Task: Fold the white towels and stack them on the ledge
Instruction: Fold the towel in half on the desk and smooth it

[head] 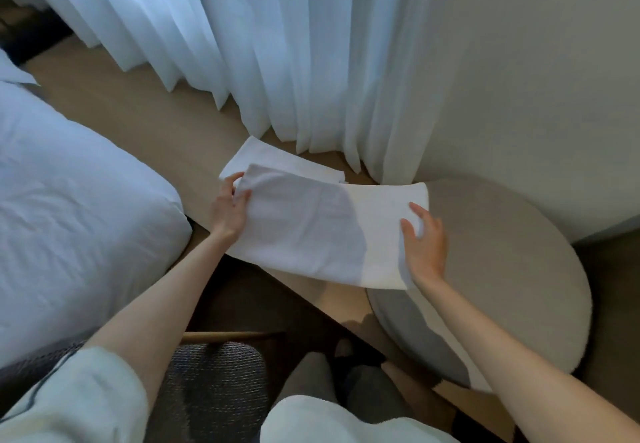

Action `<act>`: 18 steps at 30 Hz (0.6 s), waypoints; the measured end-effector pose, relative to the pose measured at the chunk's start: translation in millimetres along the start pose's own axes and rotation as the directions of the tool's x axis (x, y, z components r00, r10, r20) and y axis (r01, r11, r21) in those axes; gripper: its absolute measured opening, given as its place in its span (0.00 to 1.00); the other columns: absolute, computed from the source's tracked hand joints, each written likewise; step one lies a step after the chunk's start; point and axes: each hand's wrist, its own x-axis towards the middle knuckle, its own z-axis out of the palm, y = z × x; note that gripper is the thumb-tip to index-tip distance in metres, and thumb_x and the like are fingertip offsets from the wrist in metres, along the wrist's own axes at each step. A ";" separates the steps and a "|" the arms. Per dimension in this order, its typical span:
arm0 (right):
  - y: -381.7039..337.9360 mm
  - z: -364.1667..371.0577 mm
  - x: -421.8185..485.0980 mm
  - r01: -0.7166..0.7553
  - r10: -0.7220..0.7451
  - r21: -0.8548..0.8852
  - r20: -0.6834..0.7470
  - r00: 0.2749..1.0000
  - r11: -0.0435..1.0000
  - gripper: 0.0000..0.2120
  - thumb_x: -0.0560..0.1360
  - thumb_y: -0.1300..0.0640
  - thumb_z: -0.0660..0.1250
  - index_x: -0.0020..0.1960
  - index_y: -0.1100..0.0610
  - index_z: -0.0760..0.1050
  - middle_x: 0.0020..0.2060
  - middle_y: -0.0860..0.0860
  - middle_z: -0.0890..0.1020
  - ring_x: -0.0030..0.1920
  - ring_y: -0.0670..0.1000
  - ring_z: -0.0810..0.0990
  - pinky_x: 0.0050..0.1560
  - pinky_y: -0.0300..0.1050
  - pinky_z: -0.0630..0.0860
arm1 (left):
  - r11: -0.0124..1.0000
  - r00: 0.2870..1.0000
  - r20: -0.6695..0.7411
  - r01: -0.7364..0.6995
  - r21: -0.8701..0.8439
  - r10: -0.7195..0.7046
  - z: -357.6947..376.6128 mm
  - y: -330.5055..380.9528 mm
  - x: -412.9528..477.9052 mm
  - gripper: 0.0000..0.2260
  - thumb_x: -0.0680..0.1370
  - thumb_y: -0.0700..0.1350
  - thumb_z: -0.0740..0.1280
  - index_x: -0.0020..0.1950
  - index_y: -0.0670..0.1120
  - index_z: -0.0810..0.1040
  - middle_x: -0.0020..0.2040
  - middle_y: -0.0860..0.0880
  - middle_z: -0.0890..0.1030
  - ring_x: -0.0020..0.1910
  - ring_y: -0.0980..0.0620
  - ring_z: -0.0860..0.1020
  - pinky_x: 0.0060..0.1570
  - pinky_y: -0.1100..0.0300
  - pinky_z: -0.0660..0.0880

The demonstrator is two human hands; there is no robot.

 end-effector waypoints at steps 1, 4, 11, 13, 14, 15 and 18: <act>-1.4 6.1 8.9 0.002 -0.002 -0.006 0.006 1.000 1.000 0.16 0.80 0.56 0.62 0.68 0.52 0.72 0.62 0.54 0.73 0.62 0.53 0.71 0.60 0.41 0.64 | 1.000 0.999 -0.021 0.024 -0.003 -0.024 1.3 -1.4 8.3 0.18 0.81 0.52 0.59 0.70 0.50 0.67 0.56 0.42 0.77 0.54 0.41 0.75 0.50 0.55 0.67; -6.2 29.1 34.6 -0.010 0.010 -0.009 0.001 1.000 1.000 0.16 0.79 0.57 0.62 0.67 0.52 0.73 0.61 0.55 0.73 0.61 0.54 0.72 0.58 0.39 0.64 | 0.996 0.993 -0.083 0.084 -0.027 -0.086 3.5 -7.2 34.7 0.21 0.80 0.52 0.61 0.72 0.49 0.65 0.49 0.48 0.74 0.52 0.43 0.75 0.49 0.55 0.67; -7.8 107.4 82.3 -0.120 0.120 -0.026 -0.010 0.993 0.992 0.17 0.81 0.58 0.58 0.69 0.52 0.71 0.59 0.56 0.72 0.59 0.55 0.73 0.56 0.39 0.63 | 0.992 0.984 -0.138 0.120 0.042 -0.113 10.7 -28.6 109.2 0.18 0.79 0.51 0.63 0.67 0.45 0.72 0.59 0.44 0.78 0.58 0.44 0.75 0.53 0.57 0.68; -3.5 133.5 94.4 -0.153 0.152 -0.031 -0.030 0.988 0.988 0.17 0.81 0.58 0.58 0.69 0.52 0.71 0.60 0.56 0.72 0.59 0.55 0.73 0.56 0.40 0.63 | 0.993 0.985 -0.136 0.113 0.037 -0.107 15.9 -39.8 133.4 0.16 0.79 0.49 0.63 0.65 0.45 0.74 0.59 0.45 0.79 0.58 0.45 0.75 0.52 0.59 0.68; -1.4 146.3 100.7 -0.168 0.167 -0.038 -0.042 0.985 0.985 0.17 0.81 0.58 0.57 0.69 0.52 0.71 0.60 0.56 0.72 0.59 0.55 0.73 0.56 0.40 0.63 | 0.993 0.985 -0.135 0.112 0.044 -0.105 18.7 -46.1 145.5 0.15 0.79 0.49 0.63 0.64 0.45 0.74 0.59 0.45 0.79 0.58 0.45 0.75 0.52 0.60 0.68; 0.3 159.1 107.4 -0.180 0.178 -0.047 -0.052 0.983 0.982 0.17 0.81 0.57 0.57 0.69 0.52 0.71 0.60 0.56 0.72 0.59 0.55 0.73 0.56 0.40 0.63 | 0.992 0.986 -0.130 0.110 0.053 -0.103 21.6 -52.0 158.0 0.15 0.80 0.49 0.63 0.64 0.45 0.75 0.59 0.45 0.79 0.58 0.45 0.75 0.52 0.60 0.67; 7.7 196.6 127.2 -0.198 0.194 -0.044 -0.073 0.978 0.979 0.17 0.81 0.58 0.58 0.70 0.53 0.70 0.60 0.55 0.72 0.58 0.54 0.73 0.57 0.39 0.64 | 0.993 0.990 -0.095 0.111 0.034 -0.108 31.5 -71.2 198.5 0.15 0.79 0.48 0.64 0.64 0.44 0.75 0.58 0.45 0.79 0.57 0.46 0.76 0.52 0.61 0.67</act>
